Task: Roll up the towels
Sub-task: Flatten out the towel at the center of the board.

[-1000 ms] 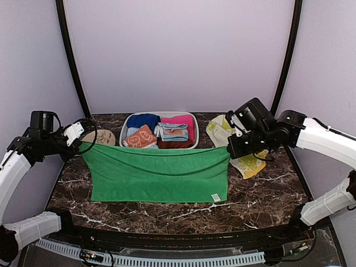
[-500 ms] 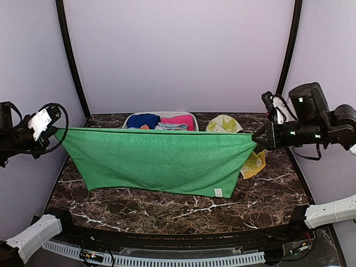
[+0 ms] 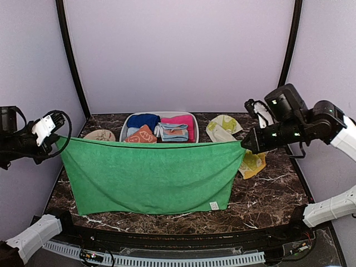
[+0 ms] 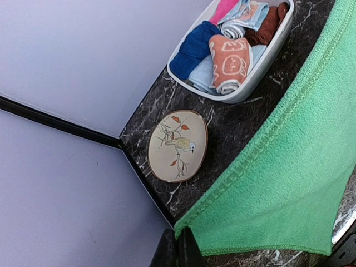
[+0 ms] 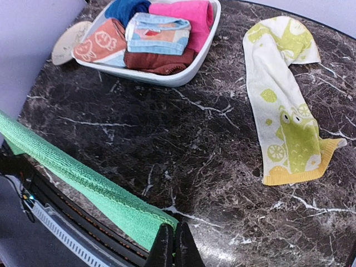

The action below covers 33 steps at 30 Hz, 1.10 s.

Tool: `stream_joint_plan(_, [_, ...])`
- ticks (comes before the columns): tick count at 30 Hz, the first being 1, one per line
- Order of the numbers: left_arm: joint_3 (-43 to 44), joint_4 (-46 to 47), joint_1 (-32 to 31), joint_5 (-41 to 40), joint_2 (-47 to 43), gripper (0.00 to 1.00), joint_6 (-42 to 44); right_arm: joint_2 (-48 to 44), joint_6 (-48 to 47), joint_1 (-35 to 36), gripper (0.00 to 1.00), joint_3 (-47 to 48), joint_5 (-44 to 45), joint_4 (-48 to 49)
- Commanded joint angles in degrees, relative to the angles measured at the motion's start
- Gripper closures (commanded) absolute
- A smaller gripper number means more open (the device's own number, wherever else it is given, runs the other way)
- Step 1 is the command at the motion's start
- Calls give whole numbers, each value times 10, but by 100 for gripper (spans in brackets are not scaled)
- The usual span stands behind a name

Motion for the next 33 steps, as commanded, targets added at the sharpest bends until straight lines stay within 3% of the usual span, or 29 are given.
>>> stream_joint_plan(1, [-125,136,3,-68,38,100,11,79,-58,-33,100,-20,14,57])
stream_joint_plan(7, [-267,339,4,-115,122,100,32,169,-127,-101,100,-46,-15,145])
stream_joint_plan(16, [-320,512,4,-144,242,100,69,268,-172,-123,100,-47,-11,204])
stream_joint_plan(23, [-307,502,3,-138,271,100,58,279,-177,-123,100,-59,-30,210])
stream_joint_plan(33, [-405,412,3,-57,135,100,65,199,-108,-96,100,-200,-47,223])
